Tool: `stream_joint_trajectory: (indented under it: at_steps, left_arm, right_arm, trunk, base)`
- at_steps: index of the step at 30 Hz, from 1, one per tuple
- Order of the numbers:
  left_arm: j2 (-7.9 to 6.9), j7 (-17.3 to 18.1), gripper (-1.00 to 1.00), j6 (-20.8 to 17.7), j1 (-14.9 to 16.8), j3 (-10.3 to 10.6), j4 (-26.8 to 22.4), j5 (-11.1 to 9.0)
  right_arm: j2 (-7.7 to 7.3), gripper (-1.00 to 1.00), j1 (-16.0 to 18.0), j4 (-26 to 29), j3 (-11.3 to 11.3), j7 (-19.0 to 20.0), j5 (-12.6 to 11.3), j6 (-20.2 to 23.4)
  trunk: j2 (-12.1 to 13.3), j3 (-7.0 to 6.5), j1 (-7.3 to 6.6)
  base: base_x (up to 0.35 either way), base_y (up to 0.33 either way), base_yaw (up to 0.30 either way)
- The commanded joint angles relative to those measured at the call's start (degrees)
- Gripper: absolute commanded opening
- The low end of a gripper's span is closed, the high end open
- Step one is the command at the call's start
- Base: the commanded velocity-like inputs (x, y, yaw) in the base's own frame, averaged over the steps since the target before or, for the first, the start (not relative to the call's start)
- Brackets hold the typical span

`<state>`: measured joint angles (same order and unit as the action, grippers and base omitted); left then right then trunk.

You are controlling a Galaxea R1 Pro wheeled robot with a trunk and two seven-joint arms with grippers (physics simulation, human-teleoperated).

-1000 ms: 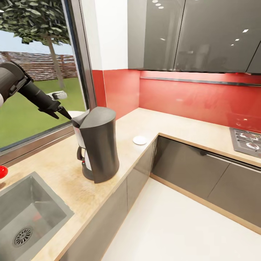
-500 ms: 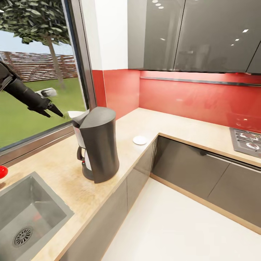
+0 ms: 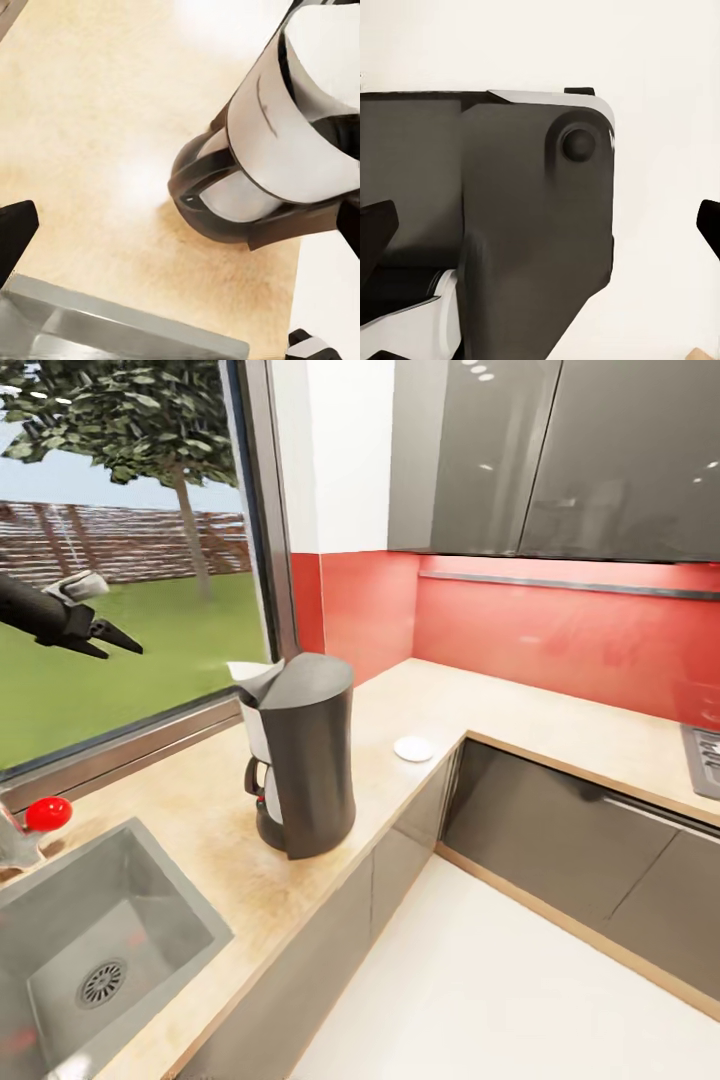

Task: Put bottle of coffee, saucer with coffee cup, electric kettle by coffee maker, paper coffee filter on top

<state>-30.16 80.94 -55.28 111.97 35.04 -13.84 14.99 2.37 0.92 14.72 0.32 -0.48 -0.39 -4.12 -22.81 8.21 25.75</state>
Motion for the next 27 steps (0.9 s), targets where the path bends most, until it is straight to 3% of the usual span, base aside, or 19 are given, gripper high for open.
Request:
stream_joint_trajectory:
  at_steps: [1, 8, 12, 13, 15, 18, 19, 23, 27]
  left_arm:
    - [-0.07, 0.45, 1.0, -0.59, 0.03, -0.16, -0.1, 0.6]
    - [-0.46, -0.45, 1.0, 1.25, -0.28, -0.14, 0.55, 0.64]
    - [-0.64, -2.13, 1.0, 6.51, -2.67, -0.21, 2.88, -0.04]
    - [-0.68, -3.49, 1.0, 10.25, -4.21, -0.28, 4.9, -2.72]
    - [-0.69, -5.79, 1.0, 13.86, -5.23, -0.25, 6.64, -5.97]
    - [-0.69, -8.64, 1.0, 18.43, -6.79, -0.24, 8.26, -9.66]
    - [-0.69, -10.19, 1.0, 22.2, -8.39, -0.24, 9.24, -12.51]
    - [-0.69, -11.7, 1.0, 29.56, -14.61, -0.26, 10.33, -19.36]
    - [-0.9, -11.9, 1.0, 32.42, -19.58, -0.31, 10.42, -22.55]
  right_arm:
    - [0.01, 1.0, 0.05, -0.04, 0.04, -0.05, -0.04, -0.19]
    - [0.01, 1.0, 0.05, -0.04, 0.04, -0.05, -0.04, -0.19]
    - [0.0, 1.0, 0.05, 0.01, 0.04, -0.05, -0.04, -0.19]
    - [0.0, 1.0, 0.05, 0.03, 0.04, -0.05, -0.04, -0.19]
    - [0.0, 1.0, 0.05, 0.04, 0.04, -0.05, -0.04, -0.19]
    - [0.0, 1.0, 0.05, 0.06, 0.04, -0.05, -0.04, -0.19]
    - [0.0, 1.0, 0.05, 0.05, 0.04, -0.05, -0.04, -0.19]
    - [0.0, 1.0, 0.05, 0.06, 0.04, -0.05, -0.04, -0.19]
    - [0.0, 1.0, 0.05, 0.12, 0.04, -0.05, -0.04, -0.24]
  trunk:
    - [-0.11, 0.12, 0.03]
    - [-0.11, 0.12, 0.03]
    - [-0.11, 0.12, 0.03]
    - [-0.11, 0.12, 0.03]
    - [-0.11, 0.12, 0.03]
    - [-0.11, 0.12, 0.03]
    - [-0.11, 0.12, 0.03]
    - [-0.11, 0.12, 0.03]
    - [-0.11, 0.12, 0.03]
  base:
    - [0.0, 0.0, 0.276]
    - [-0.074, -0.055, 0.264]
    - [-0.246, -0.18, 0.079]
    - [-0.268, -0.193, 0.014]
    - [-0.266, -0.194, 0.007]
    - [-0.22, -0.162, 0.003]
    - [-0.096, -0.07, 0.001]
    - [-0.035, -0.025, 0.0]
    - [-0.005, -0.004, 0.01]
